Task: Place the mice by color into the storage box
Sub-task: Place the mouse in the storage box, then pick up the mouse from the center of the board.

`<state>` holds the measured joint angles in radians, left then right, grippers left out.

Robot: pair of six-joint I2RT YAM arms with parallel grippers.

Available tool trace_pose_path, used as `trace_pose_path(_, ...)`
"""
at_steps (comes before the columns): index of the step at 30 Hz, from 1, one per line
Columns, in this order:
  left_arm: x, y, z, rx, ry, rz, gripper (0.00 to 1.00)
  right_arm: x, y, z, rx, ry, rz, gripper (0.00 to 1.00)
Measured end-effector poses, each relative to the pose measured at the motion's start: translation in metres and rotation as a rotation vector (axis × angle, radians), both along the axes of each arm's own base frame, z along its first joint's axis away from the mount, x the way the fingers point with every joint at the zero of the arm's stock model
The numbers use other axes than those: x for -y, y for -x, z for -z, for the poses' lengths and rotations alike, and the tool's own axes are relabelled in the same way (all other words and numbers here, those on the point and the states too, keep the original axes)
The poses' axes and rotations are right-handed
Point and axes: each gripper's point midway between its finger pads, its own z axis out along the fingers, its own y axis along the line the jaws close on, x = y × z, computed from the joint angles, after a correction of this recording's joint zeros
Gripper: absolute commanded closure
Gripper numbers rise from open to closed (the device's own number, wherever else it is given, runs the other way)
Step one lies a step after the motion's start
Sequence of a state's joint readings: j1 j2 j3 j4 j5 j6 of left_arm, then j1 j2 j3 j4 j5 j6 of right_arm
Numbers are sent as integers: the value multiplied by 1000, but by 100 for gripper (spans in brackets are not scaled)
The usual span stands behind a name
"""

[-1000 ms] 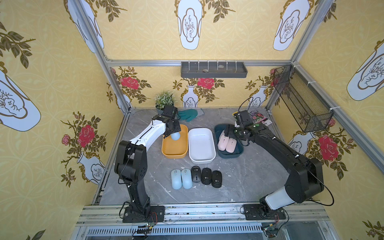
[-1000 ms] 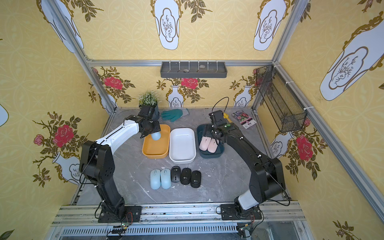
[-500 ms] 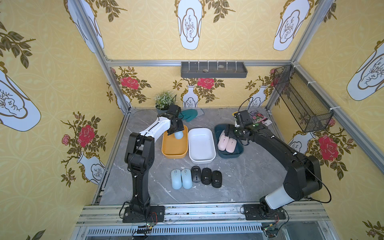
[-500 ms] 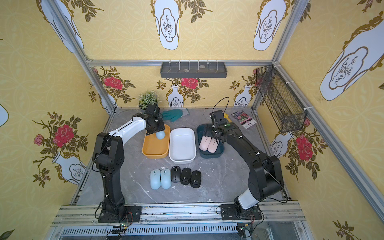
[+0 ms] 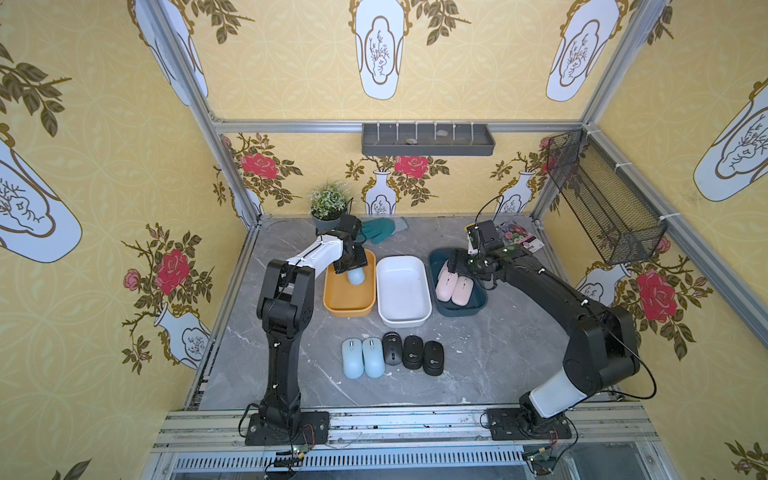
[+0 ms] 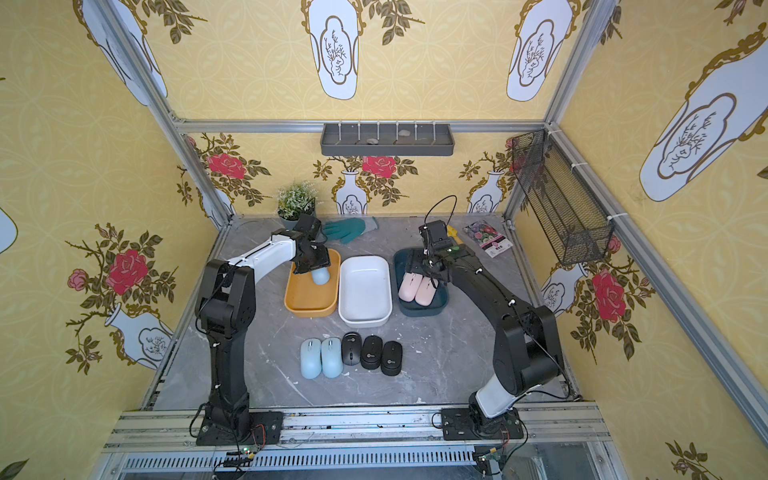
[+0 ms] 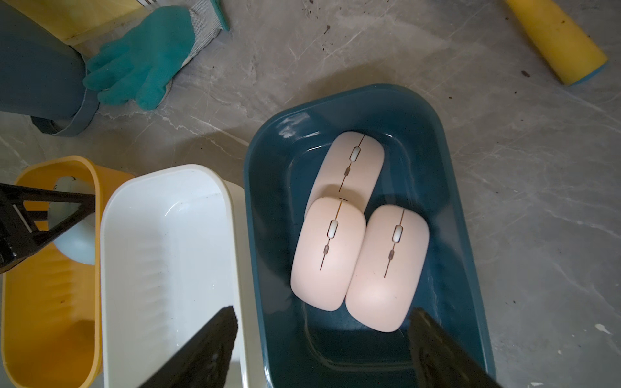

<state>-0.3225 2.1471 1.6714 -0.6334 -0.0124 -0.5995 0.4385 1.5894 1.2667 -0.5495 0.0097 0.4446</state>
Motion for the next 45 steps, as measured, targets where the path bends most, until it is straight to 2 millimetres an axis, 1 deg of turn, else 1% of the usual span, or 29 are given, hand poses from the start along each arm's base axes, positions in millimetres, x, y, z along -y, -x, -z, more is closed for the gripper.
trace_pose_path(7,3,-8,5,-1,3,13,34,1,0,3,-3,2,3,18)
trace_pose_path(12,3,-10,-1,10,4,16,32,3,1,3,-4,3,7,18)
trace_pose_path(14,2,-9,-9,18,3,18,30,3,1,1,0,0,9,18)
trace_pose_path(17,1,-5,-33,53,10,22,25,3,2,-2,7,-4,9,18)
trace_pose_path(19,-2,1,-51,82,13,29,19,4,3,-5,13,-9,12,18)
trace_pose_path(21,-4,9,-64,97,15,36,18,4,3,-6,16,-11,12,18)
trace_pose_path(22,-6,14,-70,102,17,37,17,4,3,-7,15,-12,15,18)
trace_pose_path(23,-7,19,-75,104,19,41,14,4,3,-7,15,-14,17,18)
trace_pose_path(26,-9,35,-88,117,25,60,0,4,4,-11,21,-27,25,18)
trace_pose_path(30,-10,69,-100,120,23,89,1,3,5,-18,37,-37,24,18)
trace_pose_path(32,-12,88,-101,107,19,102,2,2,5,-18,36,-37,23,18)
trace_pose_path(36,-13,132,-98,80,5,139,5,-5,7,-16,32,-34,6,18)
trace_pose_path(40,-6,177,-96,54,-2,198,5,-12,8,-15,29,-32,-8,18)
trace_pose_path(42,-3,197,-95,43,-2,226,5,-15,8,-16,30,-32,-16,18)
trace_pose_path(45,-6,224,-91,15,-2,229,7,-20,9,-12,22,-27,-26,18)
